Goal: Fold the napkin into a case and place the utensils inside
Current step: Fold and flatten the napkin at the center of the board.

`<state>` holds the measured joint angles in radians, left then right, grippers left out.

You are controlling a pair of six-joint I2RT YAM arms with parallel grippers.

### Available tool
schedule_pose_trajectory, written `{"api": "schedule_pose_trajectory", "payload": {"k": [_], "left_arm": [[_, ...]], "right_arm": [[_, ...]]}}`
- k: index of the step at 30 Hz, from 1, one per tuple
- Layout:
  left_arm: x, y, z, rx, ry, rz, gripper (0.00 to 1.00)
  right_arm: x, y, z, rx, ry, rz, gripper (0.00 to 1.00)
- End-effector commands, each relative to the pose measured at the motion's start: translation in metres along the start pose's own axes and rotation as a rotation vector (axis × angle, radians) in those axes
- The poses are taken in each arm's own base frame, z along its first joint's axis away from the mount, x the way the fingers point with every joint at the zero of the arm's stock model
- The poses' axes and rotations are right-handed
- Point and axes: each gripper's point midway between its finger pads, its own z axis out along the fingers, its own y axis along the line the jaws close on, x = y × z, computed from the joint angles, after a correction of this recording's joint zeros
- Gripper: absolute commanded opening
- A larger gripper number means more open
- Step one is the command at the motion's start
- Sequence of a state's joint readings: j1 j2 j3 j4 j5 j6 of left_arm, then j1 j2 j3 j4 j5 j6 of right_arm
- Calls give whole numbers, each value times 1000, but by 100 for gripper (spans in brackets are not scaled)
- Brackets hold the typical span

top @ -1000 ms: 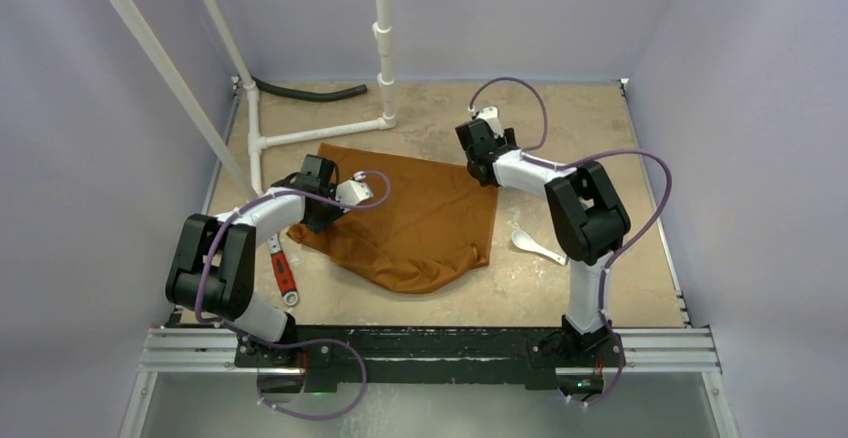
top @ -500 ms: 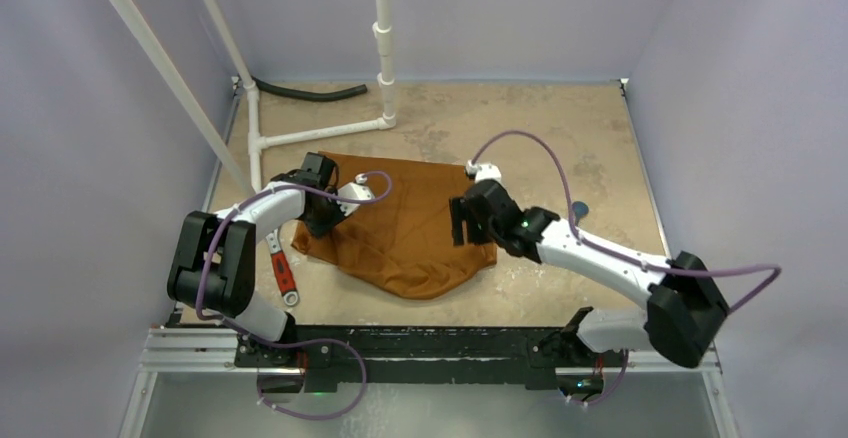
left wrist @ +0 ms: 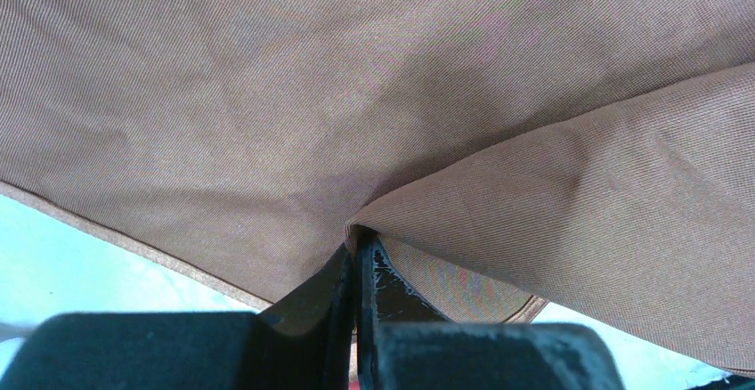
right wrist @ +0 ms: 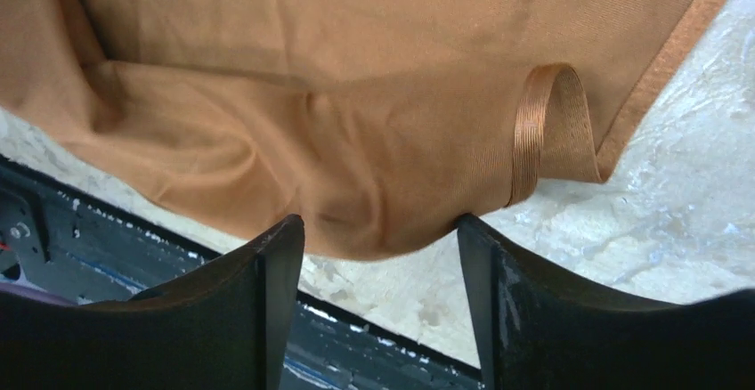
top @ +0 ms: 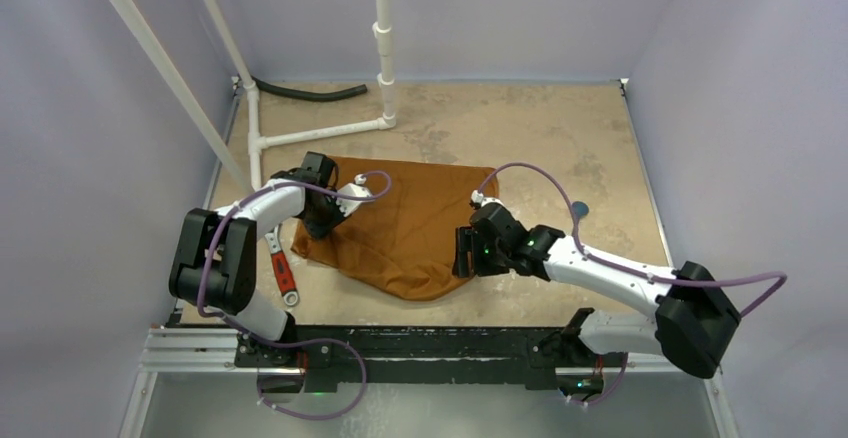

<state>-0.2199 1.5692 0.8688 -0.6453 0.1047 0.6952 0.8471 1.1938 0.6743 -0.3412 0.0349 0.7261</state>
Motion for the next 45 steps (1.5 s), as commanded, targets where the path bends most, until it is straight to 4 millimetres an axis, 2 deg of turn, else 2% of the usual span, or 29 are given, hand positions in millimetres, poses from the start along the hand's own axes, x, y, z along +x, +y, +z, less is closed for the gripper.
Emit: {"api": "schedule_pose_trajectory", "payload": {"k": [1,3,4,6,7,13,19,22,25,27,29,30,31,32,34,36,38,40,42,45], "left_arm": [[-3,-8,-5,64,-3,-32,1],[-7,-9,-10,77,-18,-31,2],[-11,-9,-14,79,-31,-28,2],[-16,-8,-20,84,-50,-19,5],[-18,-8,-23,86,-57,-17,6],[-31,2,-35,67,-85,-22,7],[-36,18,-37,14,-80,-31,5],[-44,38,-34,-65,-90,-54,8],[-56,57,-32,-131,-116,-94,11],[-64,67,-29,-160,-136,-118,17],[-70,77,-27,-196,-147,-136,29],[-73,84,-27,-225,-157,-145,37],[-74,91,-26,-258,-164,-154,51],[-76,97,-27,-290,-172,-163,58],[-79,107,-32,-342,-187,-163,73],[-85,112,-39,-361,-209,-149,77],[-92,107,-51,-333,-244,-118,77],[-97,89,-59,-253,-274,-60,77],[-93,60,-61,-131,-290,1,77],[-85,14,-60,31,-290,105,73]], "right_arm": [[-10,9,12,-17,-27,15,62],[-15,11,14,-15,-40,16,47],[-16,13,13,-14,-35,31,36],[-31,14,10,12,-90,44,6],[-39,14,8,25,-116,48,0],[-73,8,-1,77,-183,50,0],[-112,-24,-8,137,-255,109,0],[-126,-34,-4,155,-270,115,0],[-136,-34,9,165,-263,111,0],[-145,-31,17,164,-264,114,0],[-154,-33,24,176,-262,123,0],[-158,-34,28,180,-262,127,0],[-163,-35,30,183,-266,133,0],[-169,-36,32,181,-272,139,0],[-180,-40,36,188,-282,156,12],[-190,-43,42,193,-287,163,25],[-198,-46,50,206,-283,167,36],[-203,-53,57,233,-287,177,43],[-209,-57,62,245,-293,188,48],[-214,-63,65,274,-312,191,49]]}}
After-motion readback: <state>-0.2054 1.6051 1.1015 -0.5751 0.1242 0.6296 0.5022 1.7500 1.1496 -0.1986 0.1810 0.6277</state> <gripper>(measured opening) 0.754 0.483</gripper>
